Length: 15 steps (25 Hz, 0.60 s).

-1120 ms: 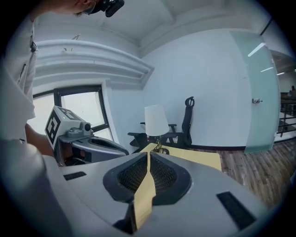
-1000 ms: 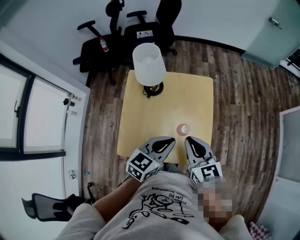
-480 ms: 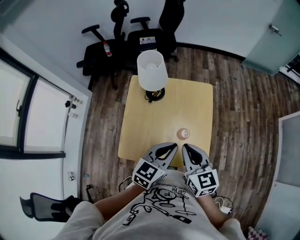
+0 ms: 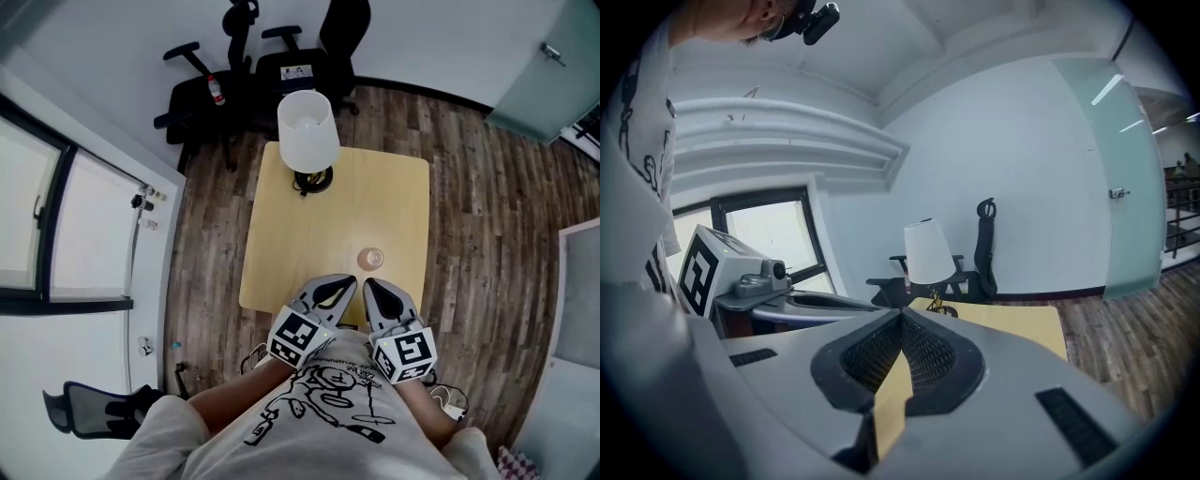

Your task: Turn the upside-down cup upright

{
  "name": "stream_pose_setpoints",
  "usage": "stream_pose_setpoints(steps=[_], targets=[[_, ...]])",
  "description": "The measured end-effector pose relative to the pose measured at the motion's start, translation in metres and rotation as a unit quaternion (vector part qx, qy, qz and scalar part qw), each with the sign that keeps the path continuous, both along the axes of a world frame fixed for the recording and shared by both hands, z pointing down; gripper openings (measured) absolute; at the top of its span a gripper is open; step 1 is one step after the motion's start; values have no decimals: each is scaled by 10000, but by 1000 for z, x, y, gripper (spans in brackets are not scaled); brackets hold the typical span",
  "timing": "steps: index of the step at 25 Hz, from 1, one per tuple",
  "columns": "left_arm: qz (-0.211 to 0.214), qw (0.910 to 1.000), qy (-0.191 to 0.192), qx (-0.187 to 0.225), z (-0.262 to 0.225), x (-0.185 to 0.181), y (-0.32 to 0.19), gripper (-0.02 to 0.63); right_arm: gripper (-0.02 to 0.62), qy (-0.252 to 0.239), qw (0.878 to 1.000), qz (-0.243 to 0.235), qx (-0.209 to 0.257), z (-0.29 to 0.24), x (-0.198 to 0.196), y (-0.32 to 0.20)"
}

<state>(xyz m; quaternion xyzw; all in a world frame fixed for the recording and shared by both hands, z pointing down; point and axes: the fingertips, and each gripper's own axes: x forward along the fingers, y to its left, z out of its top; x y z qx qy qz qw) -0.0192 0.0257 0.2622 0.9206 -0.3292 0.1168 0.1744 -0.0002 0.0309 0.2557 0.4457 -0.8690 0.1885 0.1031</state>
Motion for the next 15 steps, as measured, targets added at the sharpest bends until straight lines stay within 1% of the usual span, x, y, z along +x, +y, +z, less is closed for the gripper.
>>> stream_pose_setpoints(steps=[15], targets=[[-38,9999,42,-127,7,-2,7,9,23,2,9999,72,-78,7,2,8]])
